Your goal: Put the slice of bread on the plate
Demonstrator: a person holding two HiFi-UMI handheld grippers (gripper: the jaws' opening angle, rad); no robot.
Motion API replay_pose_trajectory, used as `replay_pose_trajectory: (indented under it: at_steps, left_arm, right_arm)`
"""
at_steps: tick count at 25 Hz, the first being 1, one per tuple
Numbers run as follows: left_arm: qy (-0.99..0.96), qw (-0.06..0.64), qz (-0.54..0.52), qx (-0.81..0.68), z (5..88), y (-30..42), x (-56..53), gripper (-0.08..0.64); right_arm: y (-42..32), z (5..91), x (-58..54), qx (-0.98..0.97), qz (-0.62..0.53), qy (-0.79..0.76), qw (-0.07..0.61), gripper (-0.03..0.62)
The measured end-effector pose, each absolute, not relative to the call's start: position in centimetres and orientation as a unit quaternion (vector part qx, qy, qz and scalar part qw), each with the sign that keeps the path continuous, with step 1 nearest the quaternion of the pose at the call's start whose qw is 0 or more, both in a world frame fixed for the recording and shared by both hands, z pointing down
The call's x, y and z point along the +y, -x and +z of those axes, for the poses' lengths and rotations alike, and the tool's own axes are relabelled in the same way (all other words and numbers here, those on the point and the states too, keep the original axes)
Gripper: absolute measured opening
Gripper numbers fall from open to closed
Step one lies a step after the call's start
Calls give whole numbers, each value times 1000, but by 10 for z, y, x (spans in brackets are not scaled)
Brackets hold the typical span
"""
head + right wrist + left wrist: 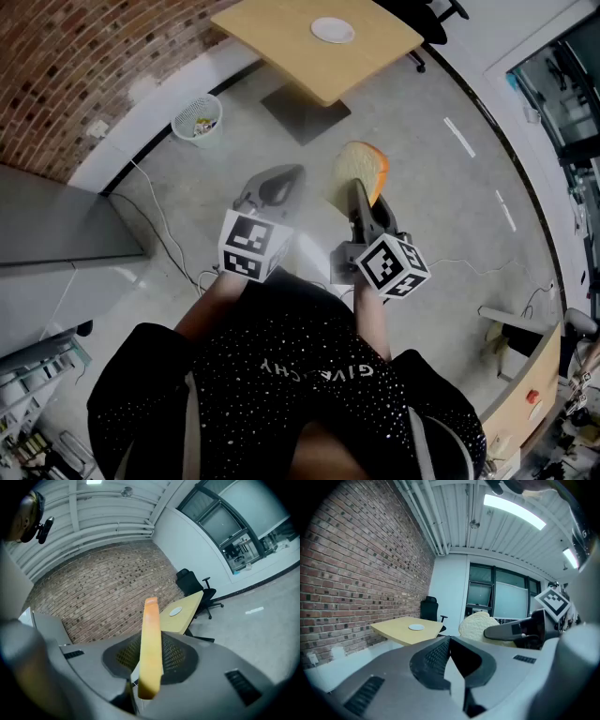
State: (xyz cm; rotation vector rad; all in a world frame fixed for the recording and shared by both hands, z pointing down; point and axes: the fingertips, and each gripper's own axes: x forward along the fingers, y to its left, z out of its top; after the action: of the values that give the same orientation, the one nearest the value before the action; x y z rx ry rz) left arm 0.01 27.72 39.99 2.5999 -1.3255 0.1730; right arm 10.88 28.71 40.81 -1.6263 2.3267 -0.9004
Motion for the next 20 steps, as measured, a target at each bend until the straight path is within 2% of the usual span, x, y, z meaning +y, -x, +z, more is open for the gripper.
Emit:
replay_pose_trajectory:
  at_steps: [20]
  left_arm:
    - [-887,126,73,-439,413,-19,197,9]
  right_arm:
    - [-131,411,205,765,-310,559,80,94]
